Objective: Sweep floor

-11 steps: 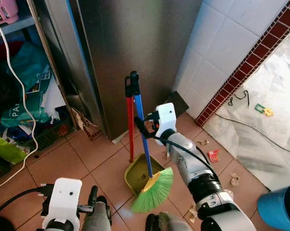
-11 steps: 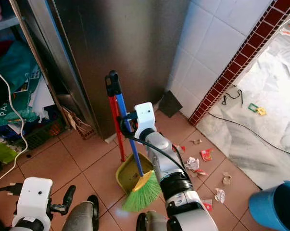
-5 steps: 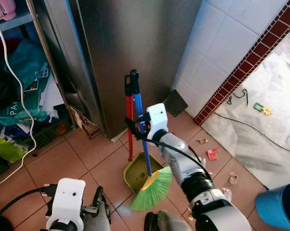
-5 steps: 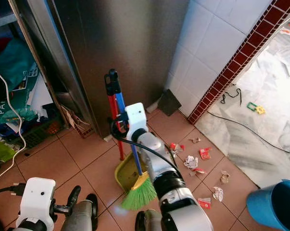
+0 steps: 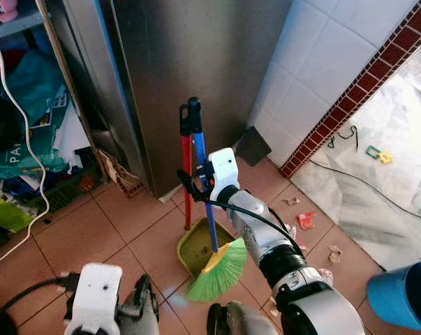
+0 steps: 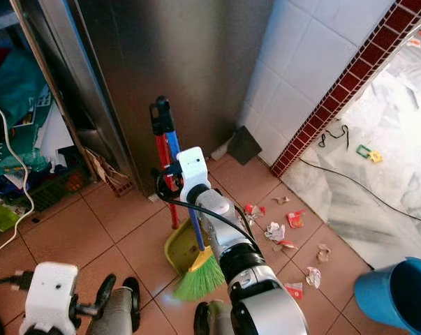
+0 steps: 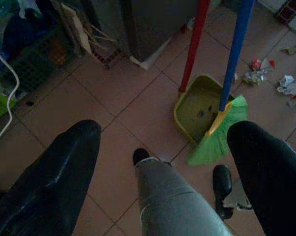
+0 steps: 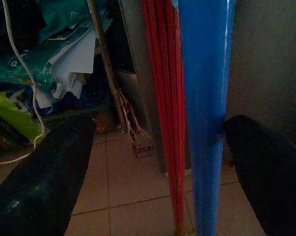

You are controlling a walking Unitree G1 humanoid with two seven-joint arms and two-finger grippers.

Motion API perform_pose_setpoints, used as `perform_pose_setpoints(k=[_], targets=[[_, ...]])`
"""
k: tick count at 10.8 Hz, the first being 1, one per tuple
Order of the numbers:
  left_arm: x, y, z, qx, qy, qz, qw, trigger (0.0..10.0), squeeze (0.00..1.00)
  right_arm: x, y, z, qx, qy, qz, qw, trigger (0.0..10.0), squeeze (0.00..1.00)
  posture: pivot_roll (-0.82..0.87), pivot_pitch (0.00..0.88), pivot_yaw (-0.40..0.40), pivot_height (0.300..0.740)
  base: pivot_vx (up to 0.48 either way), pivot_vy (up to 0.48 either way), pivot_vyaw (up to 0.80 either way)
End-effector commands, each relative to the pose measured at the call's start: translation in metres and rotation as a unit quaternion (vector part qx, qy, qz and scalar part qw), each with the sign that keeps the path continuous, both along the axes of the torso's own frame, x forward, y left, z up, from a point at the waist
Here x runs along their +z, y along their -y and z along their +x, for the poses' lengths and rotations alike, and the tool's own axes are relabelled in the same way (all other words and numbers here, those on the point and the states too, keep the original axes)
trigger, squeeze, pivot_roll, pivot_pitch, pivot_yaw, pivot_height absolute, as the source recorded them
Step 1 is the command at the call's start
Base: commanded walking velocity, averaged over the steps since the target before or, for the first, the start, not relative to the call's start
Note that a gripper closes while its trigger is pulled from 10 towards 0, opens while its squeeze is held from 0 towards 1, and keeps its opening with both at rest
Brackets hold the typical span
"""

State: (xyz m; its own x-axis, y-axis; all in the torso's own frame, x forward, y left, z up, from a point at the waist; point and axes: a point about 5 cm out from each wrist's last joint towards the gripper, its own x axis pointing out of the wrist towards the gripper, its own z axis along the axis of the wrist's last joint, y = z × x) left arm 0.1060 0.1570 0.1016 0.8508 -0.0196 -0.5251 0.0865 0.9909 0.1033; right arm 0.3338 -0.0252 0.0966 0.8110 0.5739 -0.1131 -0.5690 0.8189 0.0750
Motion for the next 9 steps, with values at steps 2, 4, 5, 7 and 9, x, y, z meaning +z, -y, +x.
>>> perform_pose_setpoints(k=[2, 4, 5, 7, 9], targets=[[0.003, 0.002, -0.007, 0.002, -0.007, -0.003, 1.000, 10.0, 0.00, 0.000, -0.008, 0.000, 0.006, 0.002, 0.003, 1.000, 10.0, 0.00, 0.20, 0.283, -0.132, 0.740, 0.000, 0.000, 0.00], [0.004, 0.003, -0.010, 0.004, -0.011, -0.004, 1.000, 10.0, 0.00, 0.004, -0.011, 0.003, 0.005, 0.011, 0.003, 1.000, 10.0, 0.00, 0.21, 0.292, -0.136, 0.740, 0.000, 0.000, 0.00], [0.005, 0.003, -0.012, 0.005, -0.013, -0.005, 1.000, 10.0, 0.00, 0.006, -0.010, 0.006, 0.002, 0.016, 0.000, 1.000, 10.0, 0.00, 0.21, 0.294, -0.137, 0.740, 0.000, 0.000, 0.00], [0.004, 0.004, -0.011, 0.005, -0.013, -0.006, 1.000, 10.0, 0.00, 0.007, -0.006, 0.008, -0.008, 0.024, -0.005, 1.000, 10.0, 0.00, 0.21, 0.294, -0.135, 0.740, 0.000, 0.000, 0.00], [0.005, 0.004, -0.012, 0.004, -0.013, -0.006, 1.000, 10.0, 0.00, 0.009, -0.004, 0.012, -0.019, 0.031, -0.010, 0.999, 10.0, 0.00, 0.21, 0.298, -0.133, 0.740, 0.000, 0.000, 0.00]])
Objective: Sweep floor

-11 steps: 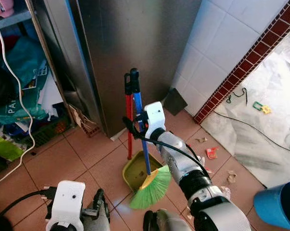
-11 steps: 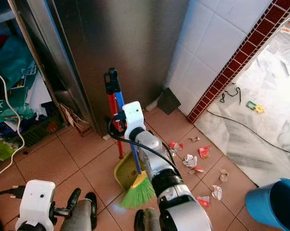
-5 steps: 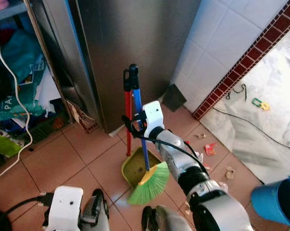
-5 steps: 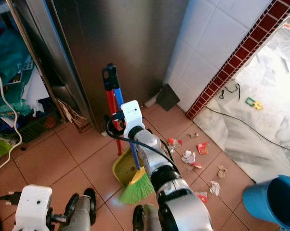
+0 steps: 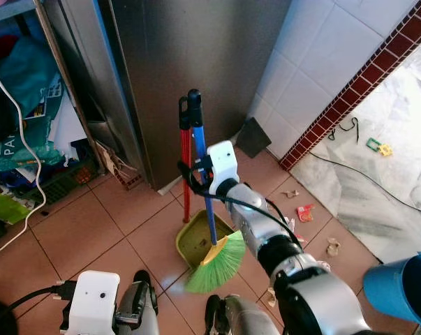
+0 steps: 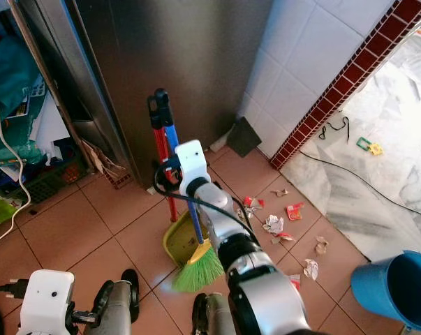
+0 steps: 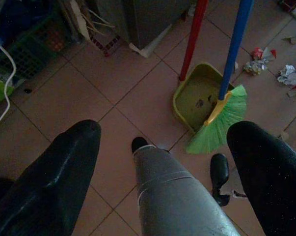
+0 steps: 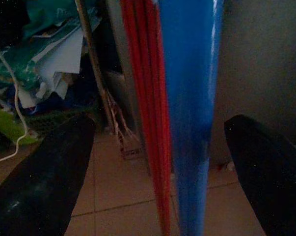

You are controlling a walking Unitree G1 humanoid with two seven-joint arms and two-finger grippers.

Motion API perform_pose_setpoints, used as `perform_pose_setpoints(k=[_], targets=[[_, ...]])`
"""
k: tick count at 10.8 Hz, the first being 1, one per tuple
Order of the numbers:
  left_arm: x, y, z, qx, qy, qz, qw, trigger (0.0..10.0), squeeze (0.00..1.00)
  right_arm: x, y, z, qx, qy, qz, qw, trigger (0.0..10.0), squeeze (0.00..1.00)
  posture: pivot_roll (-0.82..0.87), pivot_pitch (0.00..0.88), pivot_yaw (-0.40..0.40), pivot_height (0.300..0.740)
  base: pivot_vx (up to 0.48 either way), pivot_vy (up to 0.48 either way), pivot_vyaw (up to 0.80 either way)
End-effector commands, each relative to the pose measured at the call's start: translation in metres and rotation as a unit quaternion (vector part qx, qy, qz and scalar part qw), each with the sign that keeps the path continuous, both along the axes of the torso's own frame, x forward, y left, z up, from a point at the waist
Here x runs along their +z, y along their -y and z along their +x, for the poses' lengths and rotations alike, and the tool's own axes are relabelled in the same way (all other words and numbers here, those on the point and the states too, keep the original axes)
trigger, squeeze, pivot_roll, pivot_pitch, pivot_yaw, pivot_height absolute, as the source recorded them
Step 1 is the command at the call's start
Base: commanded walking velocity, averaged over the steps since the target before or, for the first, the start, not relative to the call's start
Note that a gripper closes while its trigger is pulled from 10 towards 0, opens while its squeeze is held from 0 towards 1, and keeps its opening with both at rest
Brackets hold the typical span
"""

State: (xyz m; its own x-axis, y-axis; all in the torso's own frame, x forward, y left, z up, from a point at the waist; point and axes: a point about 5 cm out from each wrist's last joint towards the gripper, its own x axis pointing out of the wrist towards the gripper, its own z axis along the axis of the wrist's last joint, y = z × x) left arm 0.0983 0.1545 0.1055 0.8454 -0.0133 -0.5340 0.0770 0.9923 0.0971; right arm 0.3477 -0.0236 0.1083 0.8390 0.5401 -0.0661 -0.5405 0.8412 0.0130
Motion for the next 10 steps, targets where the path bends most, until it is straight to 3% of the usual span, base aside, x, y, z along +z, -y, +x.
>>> perform_pose_setpoints(k=[1, 4, 5, 10], targets=[[0.002, 0.001, -0.005, -0.001, -0.009, -0.004, 1.000, 10.0, 0.00, 0.002, -0.003, 0.001, -0.003, 0.000, 0.005, 1.000, 10.0, 0.00, 0.22, 0.300, -0.132, 0.740, 0.000, 0.000, 0.00], [0.002, 0.002, -0.007, -0.001, -0.011, -0.005, 1.000, 10.0, 0.00, 0.012, -0.010, 0.007, -0.003, 0.012, 0.006, 1.000, 10.0, 0.00, 0.22, 0.306, -0.134, 0.740, 0.000, 0.000, 0.00], [0.002, 0.002, -0.007, 0.000, -0.011, -0.005, 1.000, 10.0, 0.00, 0.012, -0.009, 0.007, -0.007, 0.013, 0.006, 1.000, 0.0, 0.00, 0.23, 0.307, -0.135, 0.740, 0.000, 0.000, 0.00], [0.003, 0.003, -0.006, -0.001, -0.010, -0.006, 1.000, 10.0, 0.00, 0.010, -0.004, 0.009, -0.018, 0.009, 0.005, 1.000, 0.0, 0.00, 0.23, 0.308, -0.133, 0.740, 0.000, 0.000, 0.00]])
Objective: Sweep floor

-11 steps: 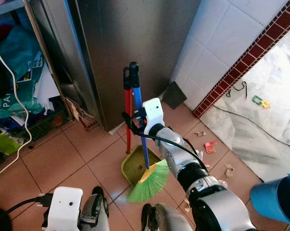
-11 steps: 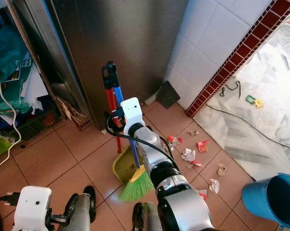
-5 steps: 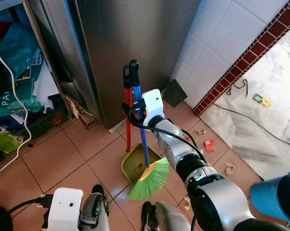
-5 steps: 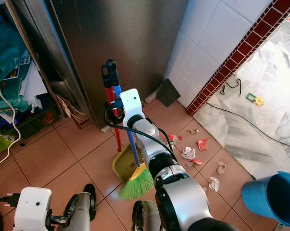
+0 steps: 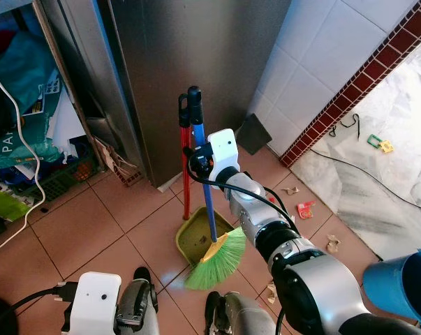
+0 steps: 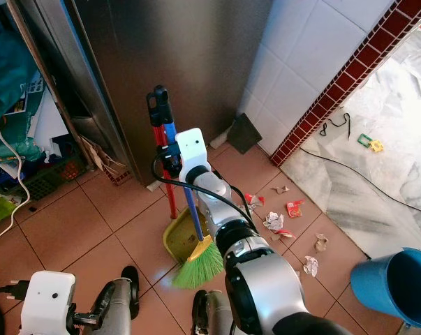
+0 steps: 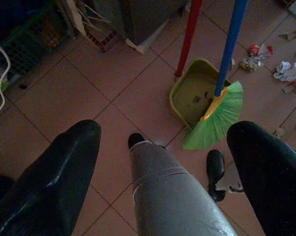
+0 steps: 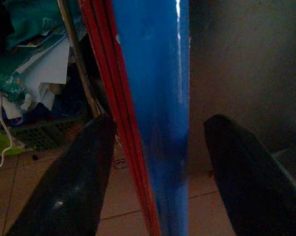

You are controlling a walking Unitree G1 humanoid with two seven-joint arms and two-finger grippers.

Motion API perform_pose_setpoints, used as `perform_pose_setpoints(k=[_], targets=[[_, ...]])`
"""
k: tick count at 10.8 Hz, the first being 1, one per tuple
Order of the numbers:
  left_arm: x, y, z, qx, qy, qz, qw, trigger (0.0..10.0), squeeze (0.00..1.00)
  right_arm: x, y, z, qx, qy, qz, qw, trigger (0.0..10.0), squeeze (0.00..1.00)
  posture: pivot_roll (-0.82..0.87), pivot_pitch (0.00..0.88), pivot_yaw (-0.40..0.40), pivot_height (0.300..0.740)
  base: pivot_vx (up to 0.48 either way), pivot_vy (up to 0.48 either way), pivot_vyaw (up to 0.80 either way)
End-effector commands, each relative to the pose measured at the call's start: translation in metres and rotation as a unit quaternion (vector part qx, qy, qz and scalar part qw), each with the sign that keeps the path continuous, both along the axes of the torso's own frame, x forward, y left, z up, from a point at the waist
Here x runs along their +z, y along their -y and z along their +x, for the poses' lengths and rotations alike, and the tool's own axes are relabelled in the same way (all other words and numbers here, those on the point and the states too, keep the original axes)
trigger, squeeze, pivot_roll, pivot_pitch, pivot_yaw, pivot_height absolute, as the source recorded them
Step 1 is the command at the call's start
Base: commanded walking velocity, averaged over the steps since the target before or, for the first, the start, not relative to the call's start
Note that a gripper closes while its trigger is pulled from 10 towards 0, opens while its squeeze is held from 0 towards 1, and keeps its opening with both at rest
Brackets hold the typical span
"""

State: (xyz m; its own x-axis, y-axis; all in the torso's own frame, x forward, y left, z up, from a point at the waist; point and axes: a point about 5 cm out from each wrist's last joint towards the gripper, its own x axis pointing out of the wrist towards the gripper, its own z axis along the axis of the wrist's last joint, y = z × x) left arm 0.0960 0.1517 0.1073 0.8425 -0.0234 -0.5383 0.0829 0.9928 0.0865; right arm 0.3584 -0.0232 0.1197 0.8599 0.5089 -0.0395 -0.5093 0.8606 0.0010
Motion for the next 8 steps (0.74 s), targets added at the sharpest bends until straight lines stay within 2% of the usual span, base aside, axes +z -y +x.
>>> perform_pose_setpoints(k=[1, 8], targets=[[0.0012, 0.0005, -0.0035, 0.002, -0.008, -0.001, 1.000, 10.0, 0.00, -0.0022, -0.0045, -0.0016, -0.001, -0.008, 0.005, 1.000, 0.0, 0.00, 0.23, 0.307, -0.134, 0.740, 0.000, 0.000, 0.00], [0.0002, 0.0012, -0.0029, 0.004, -0.009, -0.003, 1.000, 10.0, 0.00, -0.0045, -0.0024, -0.0010, -0.012, -0.019, 0.012, 1.000, 0.0, 0.00, 0.22, 0.310, -0.136, 0.740, 0.000, 0.000, 0.00]])
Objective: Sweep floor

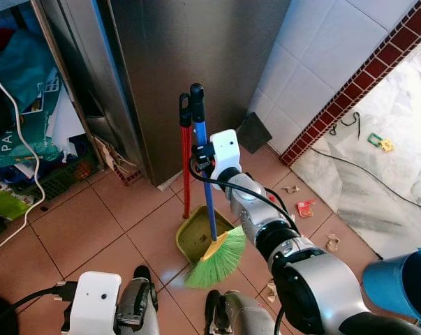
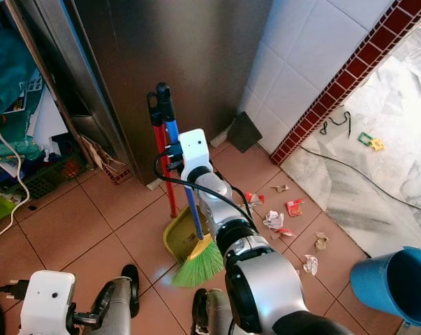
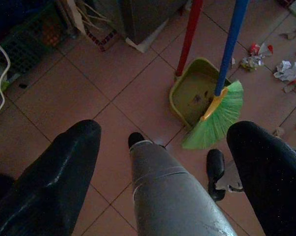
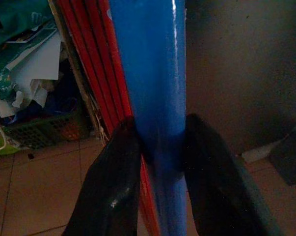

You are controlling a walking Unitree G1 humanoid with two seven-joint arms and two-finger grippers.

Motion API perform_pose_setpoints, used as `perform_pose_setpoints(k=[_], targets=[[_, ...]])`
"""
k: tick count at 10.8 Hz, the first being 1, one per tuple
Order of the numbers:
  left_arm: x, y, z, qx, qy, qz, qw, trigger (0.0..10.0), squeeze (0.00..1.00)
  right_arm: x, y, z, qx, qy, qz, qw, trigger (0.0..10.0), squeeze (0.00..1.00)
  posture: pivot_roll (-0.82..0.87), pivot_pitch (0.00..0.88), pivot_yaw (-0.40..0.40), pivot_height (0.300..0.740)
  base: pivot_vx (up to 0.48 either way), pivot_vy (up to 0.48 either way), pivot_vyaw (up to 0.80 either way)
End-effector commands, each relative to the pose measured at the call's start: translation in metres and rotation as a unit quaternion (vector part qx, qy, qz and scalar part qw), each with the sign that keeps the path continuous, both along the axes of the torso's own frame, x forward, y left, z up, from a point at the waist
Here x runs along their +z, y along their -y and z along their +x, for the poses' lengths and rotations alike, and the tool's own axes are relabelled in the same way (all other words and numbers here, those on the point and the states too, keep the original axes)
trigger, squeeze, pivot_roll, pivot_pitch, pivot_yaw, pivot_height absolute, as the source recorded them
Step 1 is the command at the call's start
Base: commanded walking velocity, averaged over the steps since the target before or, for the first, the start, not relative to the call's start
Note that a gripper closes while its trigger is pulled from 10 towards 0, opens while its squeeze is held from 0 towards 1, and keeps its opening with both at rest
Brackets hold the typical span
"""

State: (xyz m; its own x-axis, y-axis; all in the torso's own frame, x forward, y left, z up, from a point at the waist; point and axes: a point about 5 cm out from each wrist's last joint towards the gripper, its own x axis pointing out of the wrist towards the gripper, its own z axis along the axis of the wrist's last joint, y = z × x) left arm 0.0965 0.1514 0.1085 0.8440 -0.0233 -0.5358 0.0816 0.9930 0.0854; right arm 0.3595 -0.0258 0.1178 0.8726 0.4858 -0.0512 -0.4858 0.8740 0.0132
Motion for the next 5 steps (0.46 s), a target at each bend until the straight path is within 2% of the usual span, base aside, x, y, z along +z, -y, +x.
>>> perform_pose_setpoints(k=[1, 5], targets=[[-0.002, 0.000, -0.003, 0.004, -0.011, -0.002, 1.000, 10.0, 0.00, -0.003, -0.005, -0.002, 0.005, -0.012, 0.011, 1.000, 0.0, 0.00, 0.22, 0.309, -0.136, 0.740, 0.000, 0.000, 0.00], [-0.004, -0.002, 0.008, 0.008, 0.003, 0.002, 1.000, 10.0, 0.00, 0.001, 0.001, 0.002, 0.003, -0.004, 0.004, 1.000, 0.0, 0.00, 0.22, 0.267, -0.138, 0.740, 0.000, 0.000, 0.00]])
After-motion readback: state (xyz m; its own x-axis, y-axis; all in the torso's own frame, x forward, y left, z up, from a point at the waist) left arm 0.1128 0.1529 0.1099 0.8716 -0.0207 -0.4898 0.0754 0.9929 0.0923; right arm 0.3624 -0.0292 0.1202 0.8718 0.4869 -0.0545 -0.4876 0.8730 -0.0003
